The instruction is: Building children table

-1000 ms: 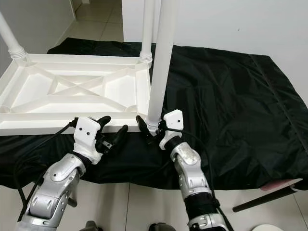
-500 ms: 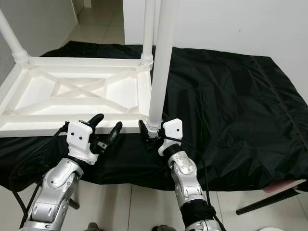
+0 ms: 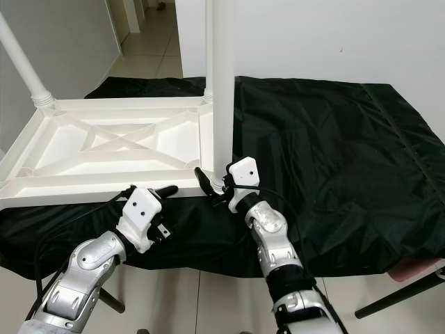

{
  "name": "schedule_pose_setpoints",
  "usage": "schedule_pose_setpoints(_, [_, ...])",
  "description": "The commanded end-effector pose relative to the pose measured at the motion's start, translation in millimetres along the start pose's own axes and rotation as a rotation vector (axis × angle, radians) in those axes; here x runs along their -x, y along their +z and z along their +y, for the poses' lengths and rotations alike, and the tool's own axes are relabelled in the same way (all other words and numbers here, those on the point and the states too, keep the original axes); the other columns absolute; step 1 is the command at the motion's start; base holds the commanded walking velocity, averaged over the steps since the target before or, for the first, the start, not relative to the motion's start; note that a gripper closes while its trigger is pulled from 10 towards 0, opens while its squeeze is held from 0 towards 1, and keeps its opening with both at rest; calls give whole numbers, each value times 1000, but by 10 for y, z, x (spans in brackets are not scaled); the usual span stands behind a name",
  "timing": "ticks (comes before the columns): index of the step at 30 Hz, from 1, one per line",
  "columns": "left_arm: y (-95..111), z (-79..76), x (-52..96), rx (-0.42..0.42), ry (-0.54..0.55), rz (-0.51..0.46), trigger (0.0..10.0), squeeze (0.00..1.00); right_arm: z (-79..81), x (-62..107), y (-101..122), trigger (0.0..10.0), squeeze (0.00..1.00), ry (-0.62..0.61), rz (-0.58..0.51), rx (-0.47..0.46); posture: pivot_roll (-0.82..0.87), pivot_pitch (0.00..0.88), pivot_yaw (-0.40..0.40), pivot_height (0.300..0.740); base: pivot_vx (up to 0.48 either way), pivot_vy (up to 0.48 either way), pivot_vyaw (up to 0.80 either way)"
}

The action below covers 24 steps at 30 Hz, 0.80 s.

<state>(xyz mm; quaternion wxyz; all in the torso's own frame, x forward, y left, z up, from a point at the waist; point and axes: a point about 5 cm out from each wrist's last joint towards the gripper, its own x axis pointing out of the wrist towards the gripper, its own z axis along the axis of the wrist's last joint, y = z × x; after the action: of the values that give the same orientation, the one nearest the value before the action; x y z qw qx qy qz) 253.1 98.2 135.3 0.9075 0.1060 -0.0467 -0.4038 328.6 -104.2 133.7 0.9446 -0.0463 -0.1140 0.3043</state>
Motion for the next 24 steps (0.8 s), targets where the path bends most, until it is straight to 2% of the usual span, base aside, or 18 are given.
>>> schedule_pose_setpoints(1, [32, -17, -22, 21, -57, -1, 10000, 0, -31, -47, 1, 10000, 0, 42, 12, -1, 7, 6, 15, 740, 0, 0, 0])
schedule_pose_setpoints(8, [69, -20, -46, 54, -97, -1, 10000, 0, -57, -106, 8, 10000, 0, 160, 43, 40, 19, 17, 4, 740, 0, 0, 0])
schedule_pose_setpoints(10, [111, -27, -64, 12, -118, -6, 10000, 0, -105, -157, 25, 10000, 0, 245, 79, 54, 36, 21, 4, 740, 0, 0, 0])
schedule_pose_setpoints(14, [101, -35, -67, -3, -129, 0, 10000, 0, -118, -166, 2, 10000, 0, 285, 110, 46, 43, 23, 7, 740, 0, 0, 0])
schedule_pose_setpoints(15, [118, -36, -69, 1, -135, -3, 10000, 0, -140, -176, -6, 2078, 0, 290, 128, 38, 48, 27, 5, 740, 0, 0, 0])
schedule_pose_setpoints(19, [158, -33, -72, 3, -141, -12, 10000, 0, -192, -193, -17, 1725, 0, 279, 162, 52, 50, 29, 8, 740, 0, 0, 0])
schedule_pose_setpoints(20, [155, -24, -72, -2, -142, -8, 10000, 0, -203, -189, -27, 0, 0, 287, 171, 58, 49, 28, 12, 740, 0, 0, 0])
schedule_pose_setpoints(24, [161, -6, -75, -7, -145, -3, 10000, 0, -238, -157, -53, 0, 0, 302, 187, 49, 33, 34, 13, 740, 0, 0, 0])
